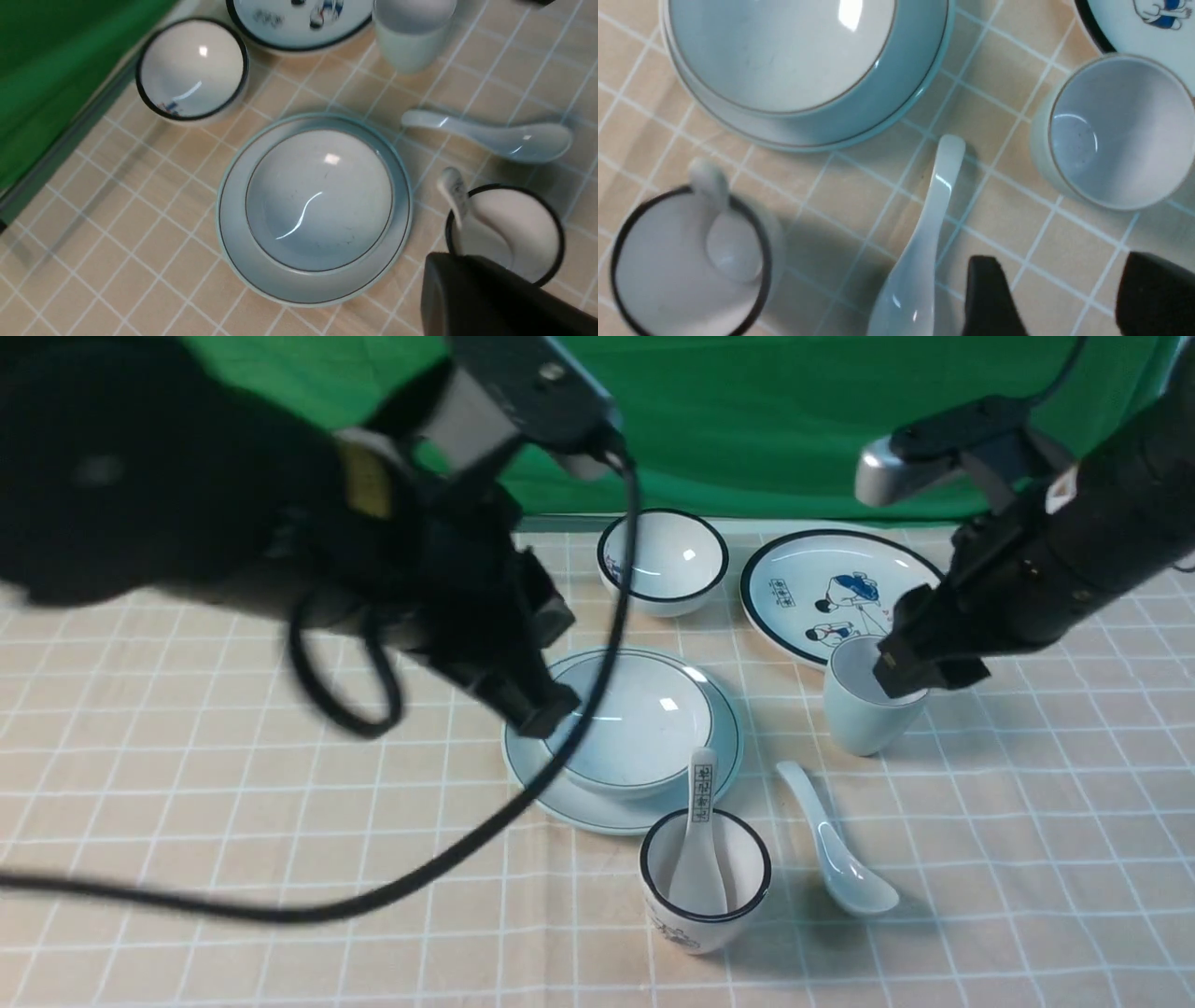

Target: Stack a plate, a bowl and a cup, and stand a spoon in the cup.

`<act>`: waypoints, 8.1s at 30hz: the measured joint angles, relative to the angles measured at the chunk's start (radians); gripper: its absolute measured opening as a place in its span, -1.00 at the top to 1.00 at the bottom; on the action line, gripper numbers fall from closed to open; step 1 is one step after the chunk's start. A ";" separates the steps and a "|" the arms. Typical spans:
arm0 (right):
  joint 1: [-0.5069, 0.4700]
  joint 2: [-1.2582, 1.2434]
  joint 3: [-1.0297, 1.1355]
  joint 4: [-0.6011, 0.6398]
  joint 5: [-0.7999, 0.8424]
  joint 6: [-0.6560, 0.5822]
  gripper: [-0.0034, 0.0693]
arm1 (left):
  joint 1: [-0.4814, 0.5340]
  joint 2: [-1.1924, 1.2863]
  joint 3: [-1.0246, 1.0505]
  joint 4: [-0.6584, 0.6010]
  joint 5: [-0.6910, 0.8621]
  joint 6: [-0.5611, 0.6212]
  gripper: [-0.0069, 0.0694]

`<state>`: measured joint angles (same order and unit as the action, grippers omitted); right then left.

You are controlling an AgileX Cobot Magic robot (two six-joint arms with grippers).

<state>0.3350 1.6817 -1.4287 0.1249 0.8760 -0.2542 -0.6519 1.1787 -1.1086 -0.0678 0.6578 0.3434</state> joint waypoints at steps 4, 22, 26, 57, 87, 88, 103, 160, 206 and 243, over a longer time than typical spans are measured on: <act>0.000 0.109 -0.082 0.006 0.009 0.004 -0.21 | 0.000 -0.211 0.153 -0.024 -0.100 -0.019 0.82; -0.006 0.324 -0.236 -0.010 0.099 0.052 0.72 | 0.000 -0.744 0.496 -0.040 -0.219 -0.083 0.82; 0.059 0.266 -0.279 -0.005 0.137 0.054 0.71 | 0.000 -0.745 0.496 -0.040 -0.213 -0.087 0.82; 0.267 0.404 -0.342 0.060 -0.090 0.120 -0.03 | 0.000 -0.745 0.497 -0.040 -0.141 -0.088 0.82; 0.103 0.140 0.238 -0.033 -0.325 0.237 -0.13 | -0.001 -0.745 0.497 -0.033 -0.141 -0.078 0.82; 0.100 0.162 0.229 -0.033 -0.332 0.237 -0.13 | -0.001 -0.745 0.497 -0.033 -0.141 -0.078 0.82; 0.074 0.289 0.156 -0.034 -0.343 0.202 0.22 | -0.001 -0.745 0.497 -0.037 -0.138 -0.077 0.82; 0.301 0.243 0.364 -0.072 -1.652 0.297 -0.06 | -0.001 -0.745 0.497 -0.036 -0.126 -0.077 0.82; -0.086 -1.256 1.144 -0.085 -0.631 0.216 0.86 | -0.001 -1.059 0.954 -0.050 -0.486 -0.074 0.82; -0.245 -1.680 1.434 -0.076 -0.622 0.211 0.69 | -0.001 -1.059 0.955 -0.020 -0.488 -0.073 0.82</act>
<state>0.0901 0.0017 0.0056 0.0486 0.2543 -0.0436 -0.6529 0.1196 -0.1535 -0.0879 0.1700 0.2704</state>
